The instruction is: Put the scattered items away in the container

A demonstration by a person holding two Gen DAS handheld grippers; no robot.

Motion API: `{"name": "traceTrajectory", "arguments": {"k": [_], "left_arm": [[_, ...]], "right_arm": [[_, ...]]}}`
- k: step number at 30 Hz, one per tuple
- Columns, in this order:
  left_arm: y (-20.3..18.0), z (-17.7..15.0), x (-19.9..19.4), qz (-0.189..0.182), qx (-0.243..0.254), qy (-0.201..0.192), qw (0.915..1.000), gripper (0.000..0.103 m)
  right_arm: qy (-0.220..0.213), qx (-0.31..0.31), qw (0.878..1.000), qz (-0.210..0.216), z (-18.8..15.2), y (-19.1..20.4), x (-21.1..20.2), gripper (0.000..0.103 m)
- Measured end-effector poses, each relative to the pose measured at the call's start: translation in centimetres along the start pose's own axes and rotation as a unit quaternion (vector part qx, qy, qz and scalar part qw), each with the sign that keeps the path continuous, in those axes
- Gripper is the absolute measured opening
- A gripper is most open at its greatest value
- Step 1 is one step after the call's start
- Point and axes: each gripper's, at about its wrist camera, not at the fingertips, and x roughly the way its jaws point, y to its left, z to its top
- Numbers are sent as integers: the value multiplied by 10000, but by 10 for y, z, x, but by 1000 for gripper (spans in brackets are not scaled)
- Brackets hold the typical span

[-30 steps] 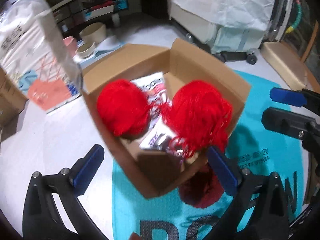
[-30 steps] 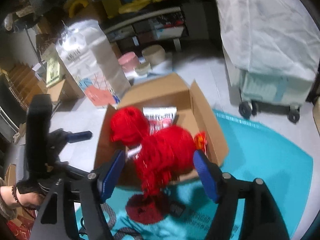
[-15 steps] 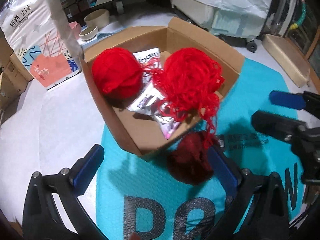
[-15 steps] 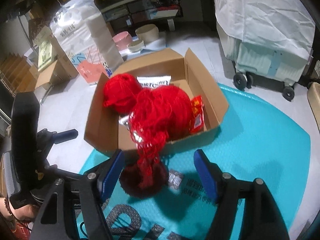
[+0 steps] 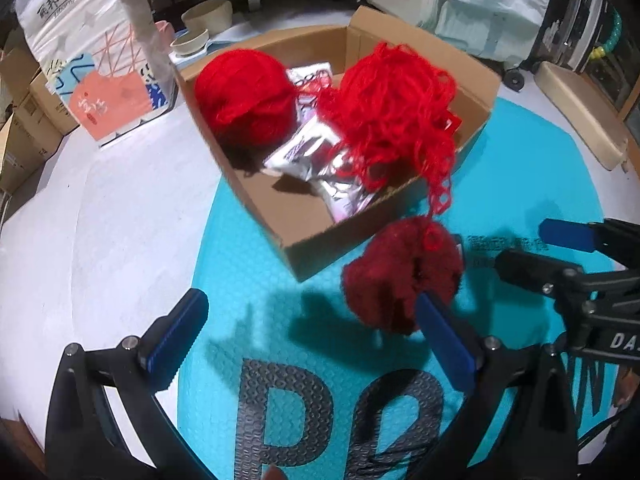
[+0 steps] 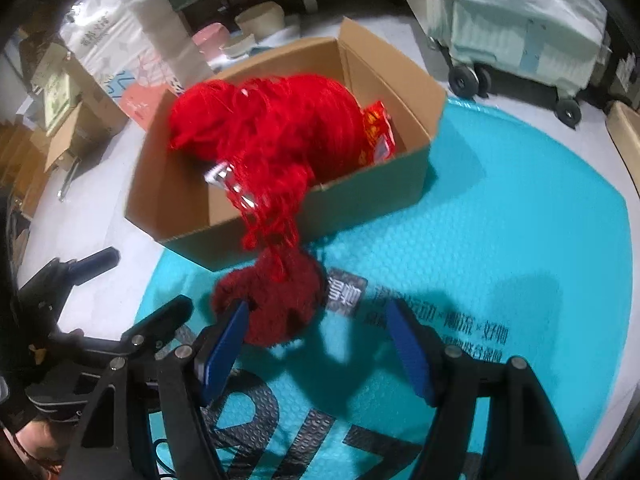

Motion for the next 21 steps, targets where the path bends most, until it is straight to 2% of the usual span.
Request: {"name": "traceTrajectory", "arguments": {"k": [4, 10, 21], "left_arm": [[1, -7, 6, -75, -78, 18, 9999, 103], [-1, -17, 15, -502, -236, 67, 9984, 103], [-13, -26, 41, -488, -562, 262, 9969, 103]], "right_arm": [[56, 78, 10000, 7, -7, -3, 6, 73], [203, 125, 9997, 88, -11, -7, 16, 73], [409, -73, 9991, 87, -8, -7, 35, 73]]}}
